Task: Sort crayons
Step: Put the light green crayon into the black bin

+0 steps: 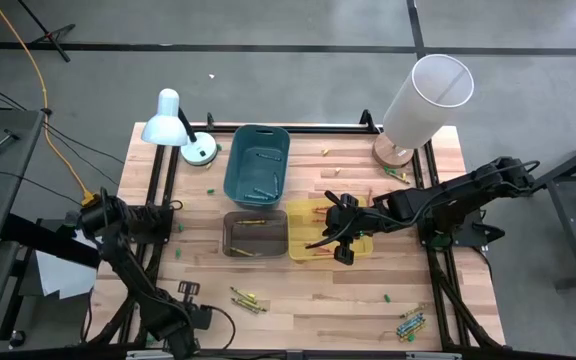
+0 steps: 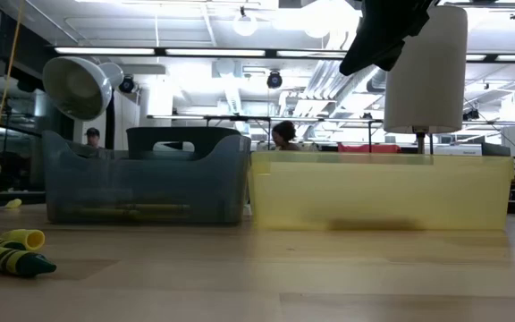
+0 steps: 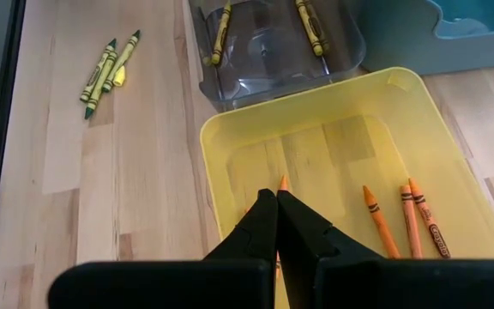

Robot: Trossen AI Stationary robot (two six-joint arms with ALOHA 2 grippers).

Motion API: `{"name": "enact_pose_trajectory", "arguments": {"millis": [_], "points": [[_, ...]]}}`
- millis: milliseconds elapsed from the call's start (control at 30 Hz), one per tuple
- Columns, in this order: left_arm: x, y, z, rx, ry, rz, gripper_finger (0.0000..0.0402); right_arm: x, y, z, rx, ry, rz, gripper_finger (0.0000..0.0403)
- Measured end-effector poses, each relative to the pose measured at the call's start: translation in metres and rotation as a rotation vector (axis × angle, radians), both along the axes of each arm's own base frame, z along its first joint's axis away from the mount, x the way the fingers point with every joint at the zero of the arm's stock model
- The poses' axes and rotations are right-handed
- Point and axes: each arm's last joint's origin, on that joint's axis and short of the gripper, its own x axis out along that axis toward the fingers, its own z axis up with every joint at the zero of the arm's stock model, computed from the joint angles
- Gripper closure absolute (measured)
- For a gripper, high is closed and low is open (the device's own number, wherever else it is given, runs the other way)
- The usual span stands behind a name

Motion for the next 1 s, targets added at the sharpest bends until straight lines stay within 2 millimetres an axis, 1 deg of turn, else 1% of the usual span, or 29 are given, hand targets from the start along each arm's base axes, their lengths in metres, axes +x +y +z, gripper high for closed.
{"name": "enact_pose_trajectory", "arguments": {"millis": [100,167,267,367,533,667,733,833,900,1000], "points": [[0.007,0.009,0.014,-0.001,-0.063,0.034,0.0399,0.0,0.0,0.0,0.0,0.0,0.0,0.0402],[0.01,0.016,0.028,-0.004,-0.109,0.057,0.04,0.0,0.0,0.0,0.0,0.0,0.0,0.0402],[0.015,0.035,0.053,0.027,-0.214,0.103,0.04,0.0,0.0,0.0,0.0,0.002,0.001,0.0402],[0.018,0.061,0.085,0.079,-0.373,0.17,0.0401,0.0,0.0,0.0,-0.001,0.004,0.001,0.0402],[0.014,0.109,0.135,0.155,-0.652,0.314,0.0401,0.0,0.0,0.0,-0.002,0.006,0.0,0.0402],[0.007,0.144,0.164,0.213,-0.876,0.44,0.0401,-0.001,0.0,0.0,-0.002,0.007,0.001,0.0402],[0.002,0.159,0.171,0.224,-0.97,0.512,0.0401,-0.001,0.0,0.0,-0.002,0.008,0.001,0.0402],[-0.005,0.175,0.174,0.205,-1.121,0.626,0.0401,-0.001,0.0,0.0,-0.001,0.008,0.0,0.0402],[-0.009,0.181,0.17,0.162,-1.212,0.679,0.0401,-0.001,0.0,-0.001,-0.002,0.009,0.001,0.0402],[-0.009,0.183,0.156,0.062,-1.325,0.725,0.0401,-0.001,0.0,-0.001,-0.002,0.01,0.0,0.0402]]}}
